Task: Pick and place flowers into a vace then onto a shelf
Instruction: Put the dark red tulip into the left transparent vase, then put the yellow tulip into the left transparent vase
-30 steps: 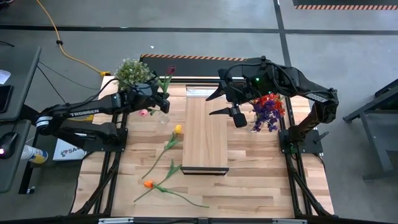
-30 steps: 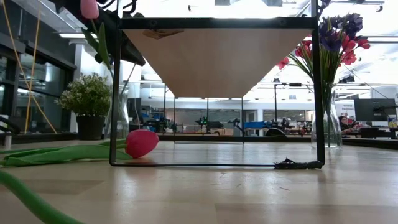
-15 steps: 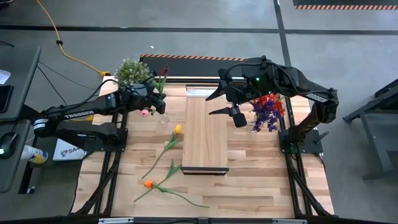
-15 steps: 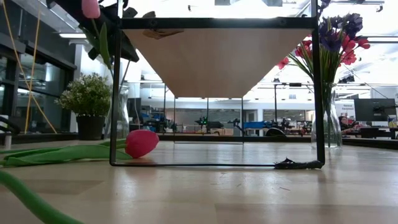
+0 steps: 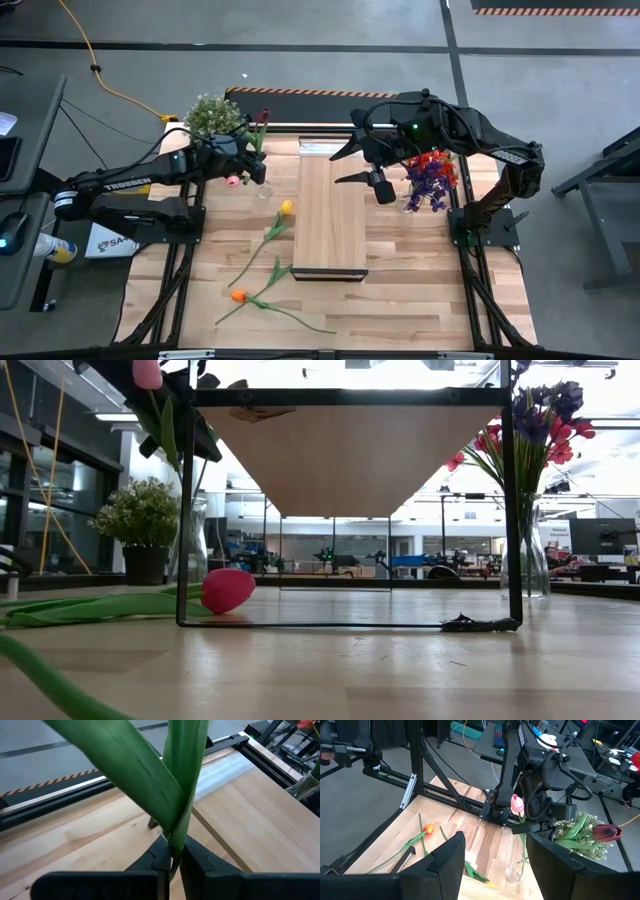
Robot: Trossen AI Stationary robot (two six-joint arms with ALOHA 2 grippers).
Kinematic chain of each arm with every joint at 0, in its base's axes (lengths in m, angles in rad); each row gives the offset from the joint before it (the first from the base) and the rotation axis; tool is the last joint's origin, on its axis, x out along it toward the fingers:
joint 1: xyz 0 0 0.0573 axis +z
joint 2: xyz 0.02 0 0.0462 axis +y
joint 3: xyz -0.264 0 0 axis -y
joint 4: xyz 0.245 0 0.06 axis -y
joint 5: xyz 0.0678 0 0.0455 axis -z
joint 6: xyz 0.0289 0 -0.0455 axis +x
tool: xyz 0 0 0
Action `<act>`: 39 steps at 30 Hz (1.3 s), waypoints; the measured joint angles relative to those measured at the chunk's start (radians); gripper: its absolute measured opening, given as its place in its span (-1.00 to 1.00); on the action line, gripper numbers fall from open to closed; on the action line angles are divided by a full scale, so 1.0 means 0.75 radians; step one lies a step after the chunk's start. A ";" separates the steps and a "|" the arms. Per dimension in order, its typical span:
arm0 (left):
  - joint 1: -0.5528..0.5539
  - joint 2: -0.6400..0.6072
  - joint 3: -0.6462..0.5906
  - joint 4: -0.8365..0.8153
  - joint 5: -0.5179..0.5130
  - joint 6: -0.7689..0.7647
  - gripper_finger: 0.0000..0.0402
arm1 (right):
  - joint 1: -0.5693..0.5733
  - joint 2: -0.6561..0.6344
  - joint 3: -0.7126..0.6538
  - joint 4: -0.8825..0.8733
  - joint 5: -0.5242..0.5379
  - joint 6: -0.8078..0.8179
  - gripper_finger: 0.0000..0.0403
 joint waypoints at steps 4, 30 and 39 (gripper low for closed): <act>0.000 0.000 0.000 0.011 -0.005 0.007 -0.69 | 0.000 0.000 0.000 0.000 0.000 0.000 -0.01; 0.000 0.000 0.000 0.022 -0.021 0.007 -0.05 | 0.000 0.000 0.000 -0.005 -0.001 0.000 -0.02; 0.000 -0.028 0.077 0.011 -0.021 0.114 0.14 | 0.001 0.000 0.000 -0.016 -0.001 0.000 -0.02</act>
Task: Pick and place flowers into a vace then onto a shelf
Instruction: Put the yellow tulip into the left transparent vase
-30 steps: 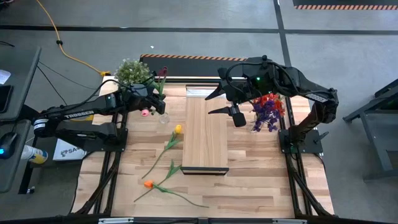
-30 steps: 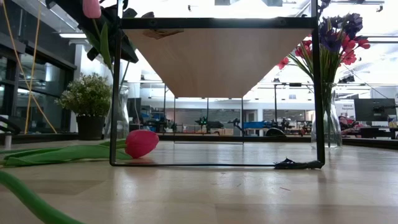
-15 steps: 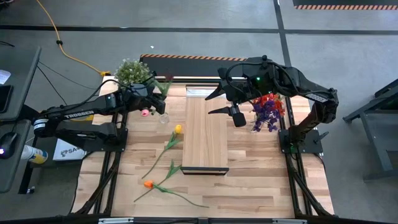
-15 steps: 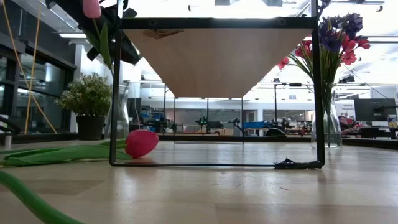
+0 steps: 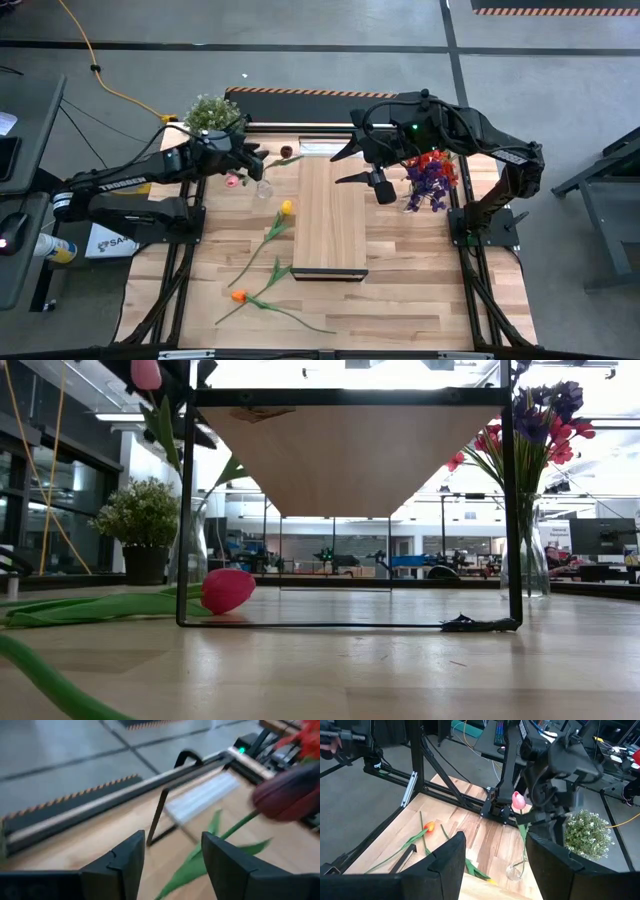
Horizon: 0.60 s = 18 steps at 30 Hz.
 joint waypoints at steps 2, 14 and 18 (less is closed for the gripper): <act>0.000 -0.010 0.027 0.003 -0.015 0.044 0.16 | 0.000 0.000 0.000 -0.001 0.000 0.000 -0.02; 0.001 -0.075 0.333 -0.040 0.008 0.184 0.18 | 0.000 0.000 0.000 -0.007 0.000 -0.004 -0.02; -0.008 -0.075 0.489 -0.118 0.316 0.178 0.19 | 0.000 0.000 0.000 -0.007 0.000 -0.009 -0.02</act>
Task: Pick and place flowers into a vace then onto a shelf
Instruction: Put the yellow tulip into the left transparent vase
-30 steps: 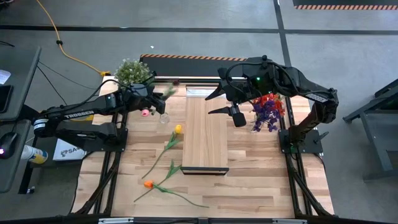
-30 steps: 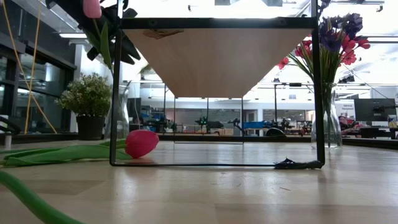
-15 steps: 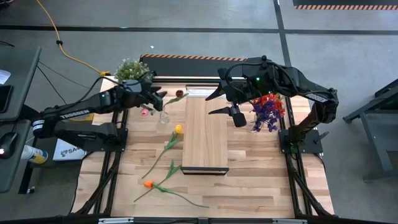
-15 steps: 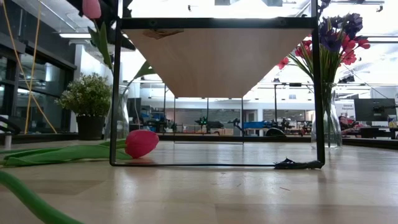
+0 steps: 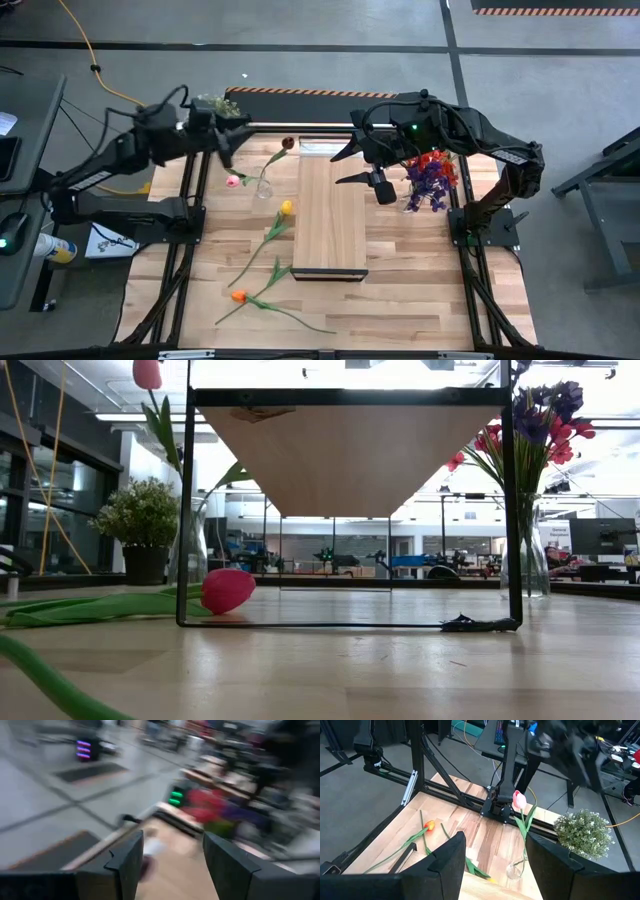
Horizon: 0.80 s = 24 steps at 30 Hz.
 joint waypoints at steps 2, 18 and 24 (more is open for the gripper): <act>-0.026 0.012 0.054 -0.005 0.100 -0.015 0.19 | 0.000 0.000 0.000 0.000 0.000 -0.002 -0.02; -0.696 0.206 0.274 -0.143 -0.296 -0.175 0.19 | 0.000 -0.001 0.000 0.001 0.085 -0.062 -0.02; -0.965 0.349 0.443 -0.421 -0.525 -0.457 0.19 | 0.000 -0.002 0.000 0.001 0.099 -0.062 -0.02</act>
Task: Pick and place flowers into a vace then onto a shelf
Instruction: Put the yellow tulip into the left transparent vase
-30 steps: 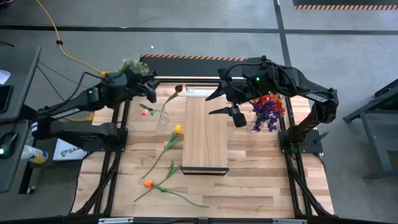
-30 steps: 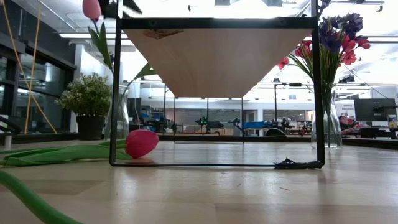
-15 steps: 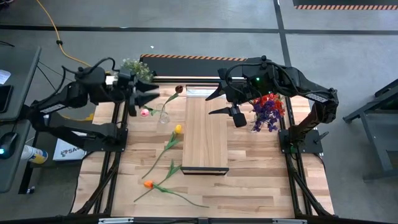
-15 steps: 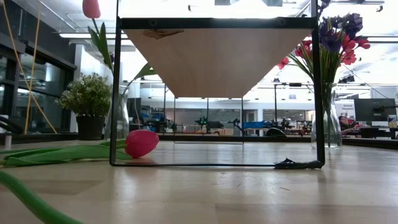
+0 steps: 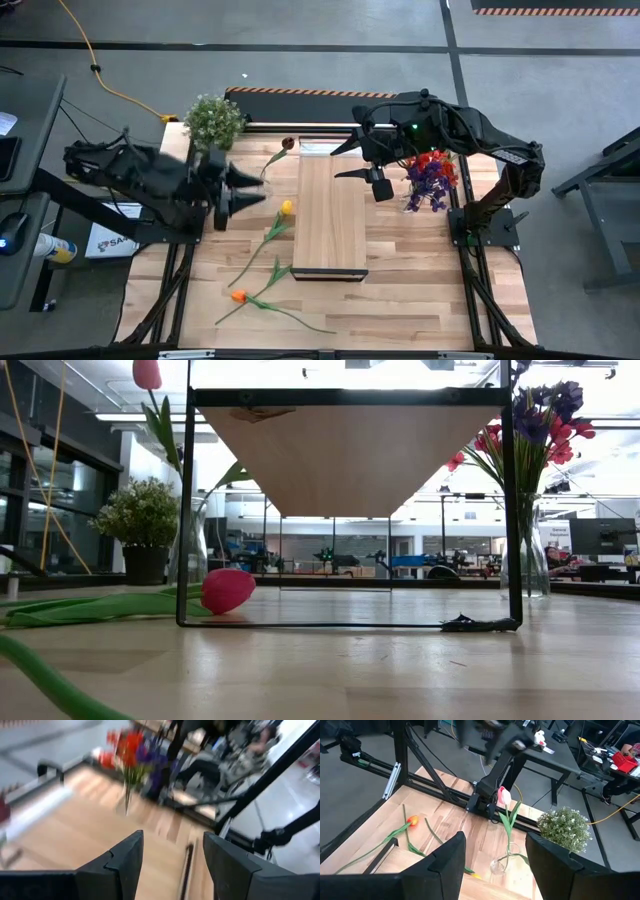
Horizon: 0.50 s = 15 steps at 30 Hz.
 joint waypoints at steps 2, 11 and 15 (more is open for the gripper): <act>-0.079 0.056 0.060 -0.130 -0.058 -0.145 0.19 | 0.000 0.000 0.000 0.000 0.001 0.000 -0.02; -0.291 0.291 0.173 -0.575 -0.110 -0.860 0.19 | 0.000 0.000 0.000 0.002 -0.002 0.001 -0.02; -0.344 0.388 0.173 -0.708 -0.064 -1.141 0.19 | 0.000 -0.001 0.000 0.006 -0.003 0.001 -0.02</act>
